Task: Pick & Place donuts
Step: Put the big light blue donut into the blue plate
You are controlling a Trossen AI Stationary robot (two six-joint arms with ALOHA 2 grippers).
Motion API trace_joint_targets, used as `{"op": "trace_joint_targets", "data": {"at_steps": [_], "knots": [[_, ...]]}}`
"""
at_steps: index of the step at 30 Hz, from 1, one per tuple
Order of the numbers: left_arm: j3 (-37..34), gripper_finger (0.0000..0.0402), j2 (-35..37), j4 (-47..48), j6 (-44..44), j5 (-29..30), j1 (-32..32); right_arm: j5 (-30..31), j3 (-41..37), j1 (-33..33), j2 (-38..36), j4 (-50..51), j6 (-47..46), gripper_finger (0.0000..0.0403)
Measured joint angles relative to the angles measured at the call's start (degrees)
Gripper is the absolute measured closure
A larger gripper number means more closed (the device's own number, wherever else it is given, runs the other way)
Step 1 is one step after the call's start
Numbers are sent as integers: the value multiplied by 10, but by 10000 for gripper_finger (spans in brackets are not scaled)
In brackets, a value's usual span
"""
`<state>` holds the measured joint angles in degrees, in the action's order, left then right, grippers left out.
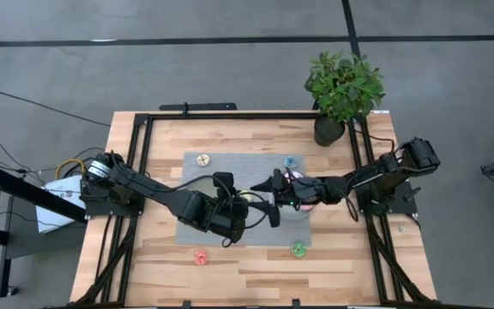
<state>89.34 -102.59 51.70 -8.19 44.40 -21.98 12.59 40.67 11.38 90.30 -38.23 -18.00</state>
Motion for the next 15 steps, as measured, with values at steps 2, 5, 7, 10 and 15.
{"op": "trace_joint_targets", "data": {"at_steps": [2,5,7,10,15], "knots": [[0,290,0,-3,0,-2,0,-7,5,0,0,0,4,137],[0,290,0,-4,0,-2,0,-7,8,0,0,6,5,137],[0,290,0,-6,0,-2,0,-7,8,0,0,10,5,137],[0,290,0,-12,0,-2,0,-7,8,-3,0,12,1,138],[0,290,0,-13,2,-1,0,-7,8,-3,0,14,0,163]]}}
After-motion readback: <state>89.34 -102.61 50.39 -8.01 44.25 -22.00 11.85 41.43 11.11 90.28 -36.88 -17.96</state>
